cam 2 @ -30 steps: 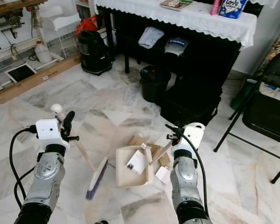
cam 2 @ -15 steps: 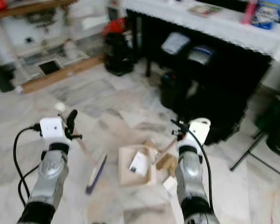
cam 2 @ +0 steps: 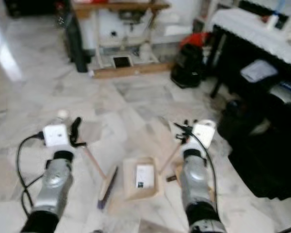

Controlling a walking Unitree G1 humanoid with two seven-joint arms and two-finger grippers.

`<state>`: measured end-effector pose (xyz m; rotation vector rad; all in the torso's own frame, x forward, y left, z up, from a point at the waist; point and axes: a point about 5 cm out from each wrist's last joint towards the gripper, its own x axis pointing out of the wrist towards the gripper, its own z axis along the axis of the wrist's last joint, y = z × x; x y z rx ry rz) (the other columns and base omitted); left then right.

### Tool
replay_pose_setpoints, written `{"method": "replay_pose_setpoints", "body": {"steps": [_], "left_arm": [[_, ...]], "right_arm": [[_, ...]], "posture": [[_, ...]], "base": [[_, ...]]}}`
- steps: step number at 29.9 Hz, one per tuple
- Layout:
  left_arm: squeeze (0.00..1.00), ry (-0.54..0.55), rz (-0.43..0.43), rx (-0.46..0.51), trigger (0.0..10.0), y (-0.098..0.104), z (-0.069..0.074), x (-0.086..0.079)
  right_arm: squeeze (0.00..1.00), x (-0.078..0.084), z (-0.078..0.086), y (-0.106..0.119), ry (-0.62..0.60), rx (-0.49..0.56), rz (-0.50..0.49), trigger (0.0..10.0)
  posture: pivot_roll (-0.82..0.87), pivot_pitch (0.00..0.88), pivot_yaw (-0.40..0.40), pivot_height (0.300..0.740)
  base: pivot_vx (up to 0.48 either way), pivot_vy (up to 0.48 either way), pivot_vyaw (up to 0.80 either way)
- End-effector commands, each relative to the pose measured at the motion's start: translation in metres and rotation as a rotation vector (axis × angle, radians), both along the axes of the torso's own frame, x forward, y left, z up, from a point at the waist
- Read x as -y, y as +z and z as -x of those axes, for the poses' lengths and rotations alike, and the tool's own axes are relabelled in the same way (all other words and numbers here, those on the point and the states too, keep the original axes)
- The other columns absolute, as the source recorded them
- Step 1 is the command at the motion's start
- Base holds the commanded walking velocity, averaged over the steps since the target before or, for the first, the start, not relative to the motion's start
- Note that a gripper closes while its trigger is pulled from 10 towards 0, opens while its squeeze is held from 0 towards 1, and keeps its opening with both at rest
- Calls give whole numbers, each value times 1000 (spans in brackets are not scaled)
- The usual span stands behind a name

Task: Sweep floor

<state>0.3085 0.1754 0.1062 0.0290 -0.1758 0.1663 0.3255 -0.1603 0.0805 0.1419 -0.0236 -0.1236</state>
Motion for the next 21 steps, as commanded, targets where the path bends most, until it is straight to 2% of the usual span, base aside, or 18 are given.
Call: {"method": "replay_pose_setpoints", "body": {"steps": [1, 9, 21], "left_arm": [[0, -17, -16, 61, 10000, 13, -3, 7], [0, 29, -35, 60, 10000, 12, -2, -3], [0, 44, -35, 64, 10000, 11, 0, 1]], "right_arm": [[0, 6, -3, 12, -24, 55, -16, 10000], [0, 7, -2, 11, -28, 50, -34, 10000], [0, 6, 0, 10, -20, 45, -34, 10000]], "posture": [[108, 0, -81, 740], [103, 0, -78, 740], [103, 0, -81, 740]], "base": [[0, 0, 800], [0, 0, 800], [0, 0, 800]]}}
